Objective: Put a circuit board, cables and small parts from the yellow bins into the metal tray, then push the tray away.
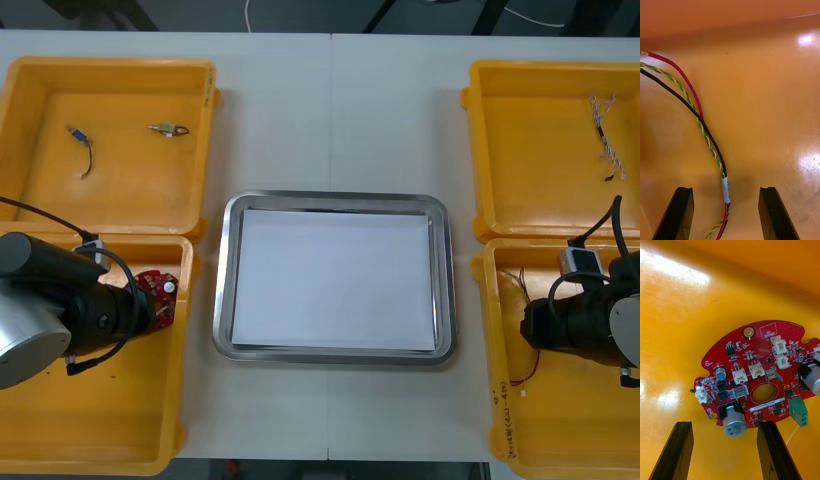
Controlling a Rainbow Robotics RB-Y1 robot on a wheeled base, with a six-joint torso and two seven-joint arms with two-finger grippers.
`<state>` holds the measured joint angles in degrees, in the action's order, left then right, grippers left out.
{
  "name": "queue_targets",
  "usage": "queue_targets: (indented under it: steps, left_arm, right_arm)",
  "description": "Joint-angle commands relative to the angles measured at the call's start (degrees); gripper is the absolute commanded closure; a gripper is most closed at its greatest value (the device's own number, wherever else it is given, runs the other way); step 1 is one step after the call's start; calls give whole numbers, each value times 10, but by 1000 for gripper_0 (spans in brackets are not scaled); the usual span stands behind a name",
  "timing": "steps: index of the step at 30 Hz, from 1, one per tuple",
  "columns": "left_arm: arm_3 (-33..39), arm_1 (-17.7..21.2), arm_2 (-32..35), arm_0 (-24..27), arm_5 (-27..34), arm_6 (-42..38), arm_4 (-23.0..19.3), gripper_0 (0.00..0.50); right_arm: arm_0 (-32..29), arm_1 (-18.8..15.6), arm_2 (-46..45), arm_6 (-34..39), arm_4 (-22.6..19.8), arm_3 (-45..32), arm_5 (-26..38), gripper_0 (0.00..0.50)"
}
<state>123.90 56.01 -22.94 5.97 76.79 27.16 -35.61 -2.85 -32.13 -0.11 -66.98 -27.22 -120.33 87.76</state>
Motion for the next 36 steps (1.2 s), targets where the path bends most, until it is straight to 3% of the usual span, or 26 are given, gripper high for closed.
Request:
queue_targets:
  steps: [1, 34, 36]
  left_arm:
    - [2, -8, -16, -14, -11, -52, 18, 0]
    - [-16, -9, -23, -14, -39, -57, 33, 0]
    - [-16, -8, -24, -14, -38, -56, 33, 51]
  right_arm:
    - [-23, 0, 14, 18, 9, -5, -19, 0]
    - [-44, -2, 34, 28, 25, -4, -51, 0]
    - [-44, -2, 34, 30, 24, -5, -51, 0]
